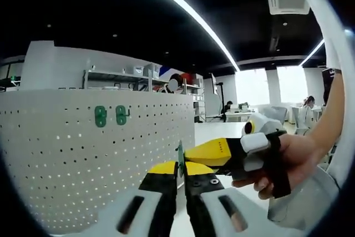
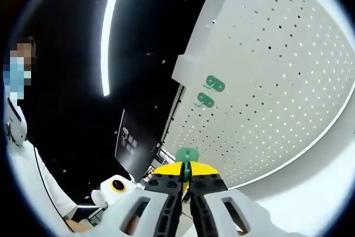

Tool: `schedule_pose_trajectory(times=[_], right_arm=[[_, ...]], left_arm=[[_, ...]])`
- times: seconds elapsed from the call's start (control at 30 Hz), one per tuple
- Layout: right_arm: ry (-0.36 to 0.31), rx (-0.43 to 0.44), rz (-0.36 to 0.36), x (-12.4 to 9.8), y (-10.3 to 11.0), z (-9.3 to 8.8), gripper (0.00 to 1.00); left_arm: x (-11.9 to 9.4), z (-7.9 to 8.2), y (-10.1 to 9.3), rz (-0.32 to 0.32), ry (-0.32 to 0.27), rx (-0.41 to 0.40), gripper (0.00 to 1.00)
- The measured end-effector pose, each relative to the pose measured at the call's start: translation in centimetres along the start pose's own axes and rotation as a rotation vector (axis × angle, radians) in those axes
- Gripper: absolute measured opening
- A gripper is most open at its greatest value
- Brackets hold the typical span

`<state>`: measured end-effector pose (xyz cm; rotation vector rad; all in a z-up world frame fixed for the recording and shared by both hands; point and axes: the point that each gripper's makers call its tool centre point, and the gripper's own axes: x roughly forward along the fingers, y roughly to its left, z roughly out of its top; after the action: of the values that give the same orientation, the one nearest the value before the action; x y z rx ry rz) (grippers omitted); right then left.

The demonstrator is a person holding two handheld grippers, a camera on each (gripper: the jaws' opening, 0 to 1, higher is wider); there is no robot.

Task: Insert the hook assembly into the mounting plate slot until the hook locks in place.

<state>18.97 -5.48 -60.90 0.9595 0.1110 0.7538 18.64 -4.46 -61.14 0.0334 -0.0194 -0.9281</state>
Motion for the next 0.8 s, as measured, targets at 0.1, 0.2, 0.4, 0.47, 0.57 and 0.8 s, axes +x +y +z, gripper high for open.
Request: schedule_pose_trajectory(times=[0.1, 0.2, 0.4, 0.47, 0.57, 0.8], right_arm=[[0.006, -0.028, -0.004, 0.0, 0.0, 0.0, 0.00], [0.013, -0.045, -0.008, 0.0, 0.1, -0.1, 0.00], [0.030, -0.108, -0.024, -0.1, -0.1, -0.1, 0.00], [0.036, -0.127, -0.024, -0.1, 0.0, -0.1, 0.00], [0.048, -0.156, -0.025, -0.1, -0.1, -0.1, 0.00], [0.060, -0.178, -0.019, 0.0, 0.0, -0.2, 0.00]], left_arm=[[0.0, 0.0, 0.0, 0.000, 0.000, -0.006, 0.04], [0.0, -0.1, 0.0, -0.001, 0.003, -0.012, 0.05], [0.0, -0.4, -0.2, -0.011, 0.015, -0.039, 0.09], [0.0, -0.7, -0.3, -0.016, 0.024, -0.038, 0.16], [0.0, -1.1, -0.3, -0.014, 0.036, -0.044, 0.23], [0.3, -1.8, -0.4, -0.019, 0.065, -0.058, 0.54]])
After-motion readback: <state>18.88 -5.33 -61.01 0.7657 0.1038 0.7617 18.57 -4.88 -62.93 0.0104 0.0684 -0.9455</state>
